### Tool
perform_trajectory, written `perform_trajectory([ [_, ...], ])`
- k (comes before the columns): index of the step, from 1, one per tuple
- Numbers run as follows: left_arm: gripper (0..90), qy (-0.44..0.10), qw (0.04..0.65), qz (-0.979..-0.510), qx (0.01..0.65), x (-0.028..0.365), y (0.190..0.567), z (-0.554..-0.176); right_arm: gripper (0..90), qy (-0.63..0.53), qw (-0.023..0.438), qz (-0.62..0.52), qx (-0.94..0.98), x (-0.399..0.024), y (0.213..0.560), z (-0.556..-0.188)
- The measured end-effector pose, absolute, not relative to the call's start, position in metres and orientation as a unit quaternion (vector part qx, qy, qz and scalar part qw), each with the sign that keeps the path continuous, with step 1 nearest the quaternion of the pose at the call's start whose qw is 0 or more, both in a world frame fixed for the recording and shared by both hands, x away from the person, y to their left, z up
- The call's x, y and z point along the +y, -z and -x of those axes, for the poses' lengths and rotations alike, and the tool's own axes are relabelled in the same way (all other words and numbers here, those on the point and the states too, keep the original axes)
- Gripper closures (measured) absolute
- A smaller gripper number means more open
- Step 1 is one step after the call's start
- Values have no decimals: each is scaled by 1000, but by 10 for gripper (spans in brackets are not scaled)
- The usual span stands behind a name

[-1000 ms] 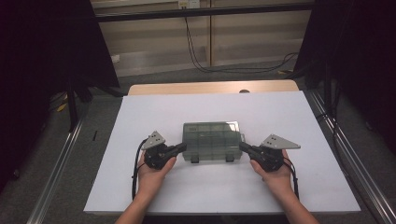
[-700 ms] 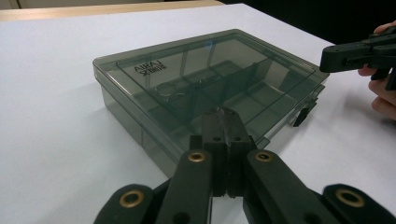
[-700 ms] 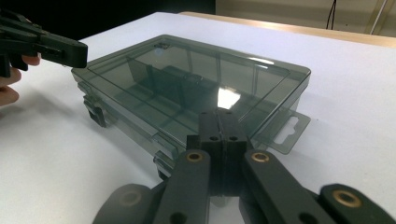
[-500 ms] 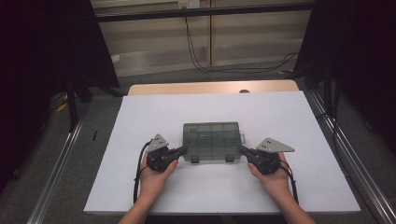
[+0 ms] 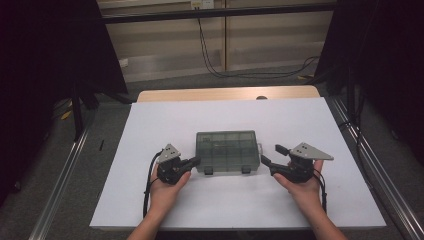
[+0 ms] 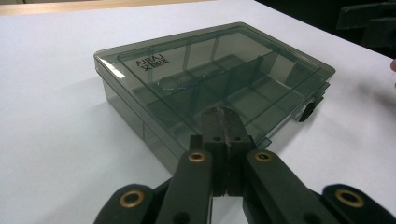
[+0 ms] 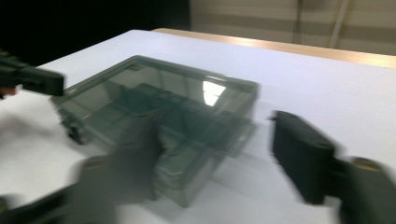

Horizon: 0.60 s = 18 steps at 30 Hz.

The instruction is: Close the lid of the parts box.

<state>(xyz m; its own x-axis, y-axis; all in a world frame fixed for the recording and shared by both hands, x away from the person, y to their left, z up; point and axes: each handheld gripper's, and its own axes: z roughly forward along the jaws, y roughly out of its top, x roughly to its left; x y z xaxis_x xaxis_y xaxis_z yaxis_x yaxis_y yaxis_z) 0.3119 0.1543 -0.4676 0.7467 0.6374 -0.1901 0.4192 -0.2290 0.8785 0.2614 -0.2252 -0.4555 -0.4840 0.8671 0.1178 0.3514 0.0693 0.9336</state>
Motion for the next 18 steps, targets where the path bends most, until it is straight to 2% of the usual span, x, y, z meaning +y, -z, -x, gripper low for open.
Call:
perform_trajectory([
  [2,900,-104,520,-777,340,155,468,-312,37,-517,252,-452,682,-232,453,-260],
  [3,900,-104,520,-776,341,155,468,-312,0,-515,252,-450,685,-235,452,-259],
  [18,900,-100,522,-776,340,155,468,-313,0,-506,283,-467,667,-284,449,-239],
])
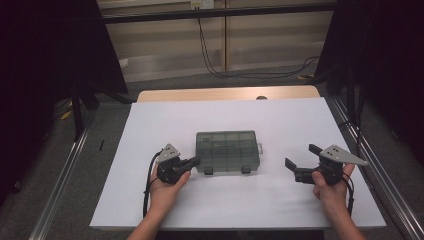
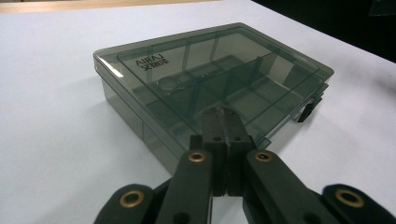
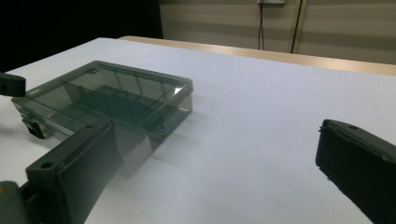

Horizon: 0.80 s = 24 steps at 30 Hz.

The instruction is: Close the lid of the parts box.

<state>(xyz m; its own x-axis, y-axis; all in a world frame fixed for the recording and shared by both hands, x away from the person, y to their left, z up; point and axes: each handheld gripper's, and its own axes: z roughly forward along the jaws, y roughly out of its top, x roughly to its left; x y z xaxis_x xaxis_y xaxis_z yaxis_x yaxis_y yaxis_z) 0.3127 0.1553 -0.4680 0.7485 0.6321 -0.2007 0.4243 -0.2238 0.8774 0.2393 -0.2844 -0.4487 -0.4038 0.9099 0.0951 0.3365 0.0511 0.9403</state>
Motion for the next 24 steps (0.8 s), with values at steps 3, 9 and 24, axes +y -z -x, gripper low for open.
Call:
perform_trajectory([
  [3,900,-101,519,-777,342,156,468,-313,0,-504,286,-468,667,-293,449,-236],
  [9,900,-98,520,-778,337,155,467,-314,0,-497,298,-478,660,-310,454,-229],
  [24,543,-90,554,-764,319,166,452,-307,0,-493,290,-495,654,-322,465,-224],
])
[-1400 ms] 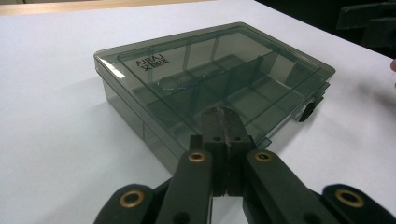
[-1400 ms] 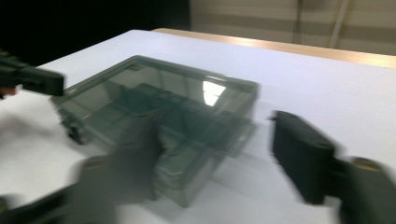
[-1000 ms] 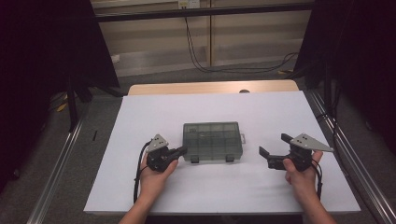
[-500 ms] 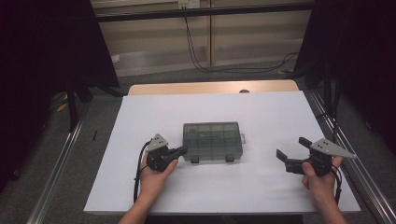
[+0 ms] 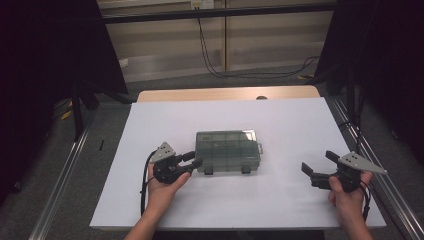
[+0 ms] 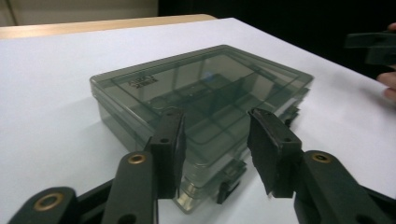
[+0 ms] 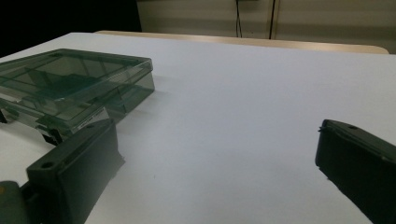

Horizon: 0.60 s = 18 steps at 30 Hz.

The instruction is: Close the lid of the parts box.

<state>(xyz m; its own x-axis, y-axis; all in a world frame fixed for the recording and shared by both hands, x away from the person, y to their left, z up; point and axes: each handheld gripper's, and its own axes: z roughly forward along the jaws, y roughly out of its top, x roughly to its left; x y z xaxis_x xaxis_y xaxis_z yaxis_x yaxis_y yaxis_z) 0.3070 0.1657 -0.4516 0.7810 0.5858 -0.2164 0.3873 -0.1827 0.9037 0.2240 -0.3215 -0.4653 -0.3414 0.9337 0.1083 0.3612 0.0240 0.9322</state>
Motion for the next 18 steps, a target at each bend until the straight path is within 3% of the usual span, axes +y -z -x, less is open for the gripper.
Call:
perform_trajectory([
  [9,123,-85,565,-756,318,182,448,-304,0,-490,290,-493,658,-319,466,-224],
  [13,12,-92,560,-756,326,192,447,-302,0,-489,289,-491,661,-319,467,-224],
  [18,0,-100,567,-748,329,206,446,-300,0,-489,287,-489,663,-319,467,-224],
])
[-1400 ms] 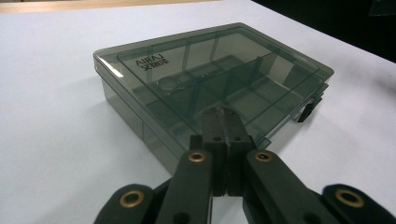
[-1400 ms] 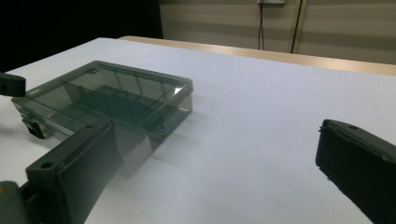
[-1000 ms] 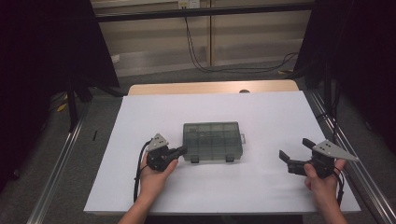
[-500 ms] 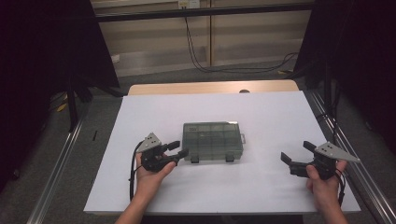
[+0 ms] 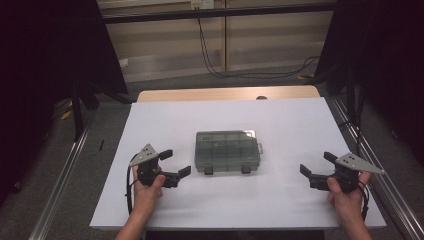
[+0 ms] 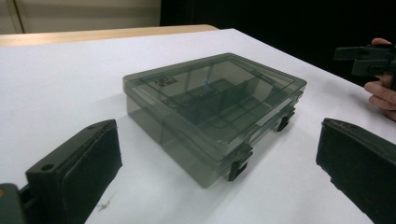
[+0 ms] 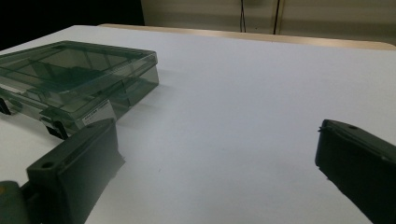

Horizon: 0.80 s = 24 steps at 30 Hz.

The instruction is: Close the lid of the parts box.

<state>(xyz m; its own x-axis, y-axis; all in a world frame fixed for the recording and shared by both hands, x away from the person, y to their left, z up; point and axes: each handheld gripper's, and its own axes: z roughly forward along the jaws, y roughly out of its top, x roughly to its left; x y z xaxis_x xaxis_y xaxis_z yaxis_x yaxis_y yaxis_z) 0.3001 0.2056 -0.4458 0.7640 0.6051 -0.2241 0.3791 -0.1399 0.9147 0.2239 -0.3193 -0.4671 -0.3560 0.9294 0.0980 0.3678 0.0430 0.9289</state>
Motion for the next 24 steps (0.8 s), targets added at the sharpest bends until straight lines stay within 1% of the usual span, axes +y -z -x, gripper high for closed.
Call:
perform_trajectory([
  [5,0,-114,554,-753,336,217,449,-299,0,-489,287,-489,663,-319,467,-224],
  [8,0,-114,555,-751,338,223,451,-299,0,-488,286,-489,664,-318,467,-223],
  [17,0,-144,546,-748,350,247,450,-291,0,-489,286,-489,663,-320,467,-221],
  [24,0,-151,531,-753,357,257,452,-292,0,-489,286,-485,667,-321,467,-219],
])
